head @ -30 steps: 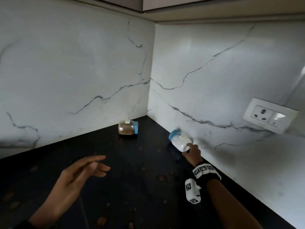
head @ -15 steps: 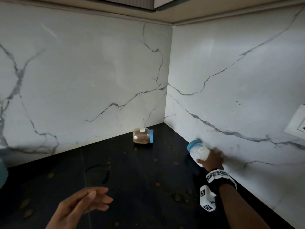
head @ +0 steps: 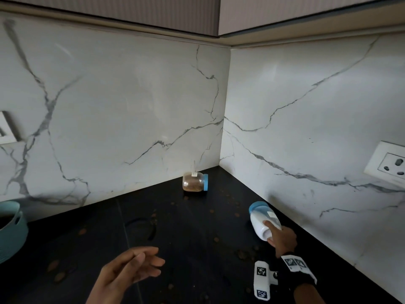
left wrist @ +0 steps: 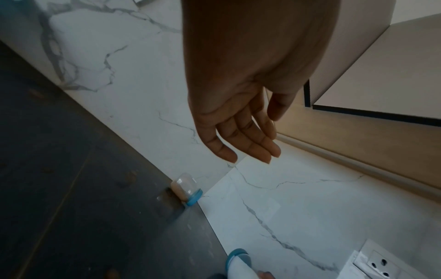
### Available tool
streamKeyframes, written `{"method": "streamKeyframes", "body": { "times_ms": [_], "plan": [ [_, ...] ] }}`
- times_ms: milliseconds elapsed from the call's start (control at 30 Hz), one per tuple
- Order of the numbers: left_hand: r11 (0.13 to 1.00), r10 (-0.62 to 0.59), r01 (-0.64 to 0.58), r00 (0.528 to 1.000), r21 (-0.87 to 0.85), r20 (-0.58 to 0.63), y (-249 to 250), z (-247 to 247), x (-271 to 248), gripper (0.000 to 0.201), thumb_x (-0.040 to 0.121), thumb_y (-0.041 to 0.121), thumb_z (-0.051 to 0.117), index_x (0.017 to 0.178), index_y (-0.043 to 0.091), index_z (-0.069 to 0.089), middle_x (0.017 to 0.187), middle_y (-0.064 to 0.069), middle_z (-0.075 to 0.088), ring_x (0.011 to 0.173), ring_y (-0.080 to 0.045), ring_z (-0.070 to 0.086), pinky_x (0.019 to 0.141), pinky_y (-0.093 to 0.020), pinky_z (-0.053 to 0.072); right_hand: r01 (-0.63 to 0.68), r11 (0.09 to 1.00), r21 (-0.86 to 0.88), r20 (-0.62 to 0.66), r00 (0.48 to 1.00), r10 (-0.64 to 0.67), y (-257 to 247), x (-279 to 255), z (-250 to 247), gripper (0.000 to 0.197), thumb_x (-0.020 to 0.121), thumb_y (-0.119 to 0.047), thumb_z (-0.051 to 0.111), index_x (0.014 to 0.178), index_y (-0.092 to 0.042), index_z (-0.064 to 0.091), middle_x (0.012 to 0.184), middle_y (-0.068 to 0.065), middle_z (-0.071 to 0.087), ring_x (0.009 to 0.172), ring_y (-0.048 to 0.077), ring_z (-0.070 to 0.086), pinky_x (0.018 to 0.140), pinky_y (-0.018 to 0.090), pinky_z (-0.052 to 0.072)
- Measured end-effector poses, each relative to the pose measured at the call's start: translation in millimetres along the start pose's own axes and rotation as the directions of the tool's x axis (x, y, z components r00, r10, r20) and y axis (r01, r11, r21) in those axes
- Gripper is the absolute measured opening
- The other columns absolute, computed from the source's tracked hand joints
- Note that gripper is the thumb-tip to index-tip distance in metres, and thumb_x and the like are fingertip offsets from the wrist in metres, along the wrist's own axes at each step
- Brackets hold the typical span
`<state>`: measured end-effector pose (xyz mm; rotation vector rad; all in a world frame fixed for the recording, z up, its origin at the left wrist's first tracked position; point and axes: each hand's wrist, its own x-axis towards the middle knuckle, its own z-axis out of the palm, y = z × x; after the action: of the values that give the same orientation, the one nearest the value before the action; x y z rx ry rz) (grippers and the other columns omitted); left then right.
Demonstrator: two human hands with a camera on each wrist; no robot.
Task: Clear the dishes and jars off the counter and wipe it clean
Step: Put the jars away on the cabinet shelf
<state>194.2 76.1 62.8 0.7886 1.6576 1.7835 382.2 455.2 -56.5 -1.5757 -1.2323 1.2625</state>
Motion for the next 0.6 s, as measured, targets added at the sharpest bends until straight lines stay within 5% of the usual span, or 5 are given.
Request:
{"method": "streamKeyframes", "body": {
  "times_ms": [100,233,367,500,600],
  "plan": [
    [0.998,-0.037,0.039,0.998,-0.047,0.054,-1.2,4.1,-5.4,0.02,0.086,0.016,0.057,0.093,0.002,0.071,0.089,-0.022,0.071,0.083,-0.038,0.069,0.081,-0.043,0.052,-0.085,0.981,0.176,0.046,0.996,0.078,13.4,-28.8,-2.9,0.044,0.076,-0.022,0.076,0.106,0.006,0.059,0.088,0.014,0.06,0.078,0.027,0.061,0.065,0.036,0.058],
    [0.998,-0.03,0.038,0.988,-0.052,0.15,-4.1,7.9,-9.2,0.088,0.035,0.071,0.079,0.095,0.007,0.071,0.091,-0.016,0.073,0.084,-0.032,0.07,0.075,-0.034,0.057,-0.006,1.0,0.017,-0.107,0.994,0.008,12.1,-60.8,4.9,0.065,0.067,-0.021,0.083,0.12,0.0,0.052,0.118,0.021,0.055,0.099,0.038,0.058,0.073,0.049,0.057],
    [0.996,-0.018,0.029,0.99,-0.084,0.137,-1.4,0.6,-17.1,0.057,0.063,0.059,0.071,0.092,0.01,0.073,0.091,-0.015,0.073,0.088,-0.035,0.069,0.076,-0.034,0.057,0.021,0.933,-0.358,-0.101,0.993,-0.061,-5.0,-71.1,10.8,0.079,0.07,-0.039,0.079,0.129,-0.001,0.042,0.129,0.025,0.048,0.116,0.041,0.048,0.094,0.046,0.042],
    [0.996,-0.068,0.072,0.994,-0.051,0.081,-4.5,-12.3,-27.1,0.023,0.09,0.013,0.049,0.097,0.003,0.069,0.092,-0.019,0.072,0.086,-0.036,0.069,0.083,-0.041,0.051,0.053,0.824,-0.564,-0.056,0.993,-0.103,-9.6,-74.0,21.0,0.095,0.067,-0.052,0.077,0.138,-0.009,0.033,0.137,0.02,0.043,0.125,0.038,0.041,0.101,0.05,0.034],
    [0.997,-0.049,0.053,0.997,-0.062,0.058,-3.2,-16.0,-33.6,0.034,0.079,0.04,0.065,0.092,0.01,0.073,0.092,-0.017,0.072,0.084,-0.032,0.07,0.081,-0.038,0.052,0.108,0.827,-0.552,-0.026,0.989,-0.146,-8.8,-73.9,23.8,0.092,0.062,-0.054,0.079,0.13,-0.005,0.042,0.127,0.02,0.052,0.115,0.038,0.051,0.096,0.047,0.042]
  ]
}}
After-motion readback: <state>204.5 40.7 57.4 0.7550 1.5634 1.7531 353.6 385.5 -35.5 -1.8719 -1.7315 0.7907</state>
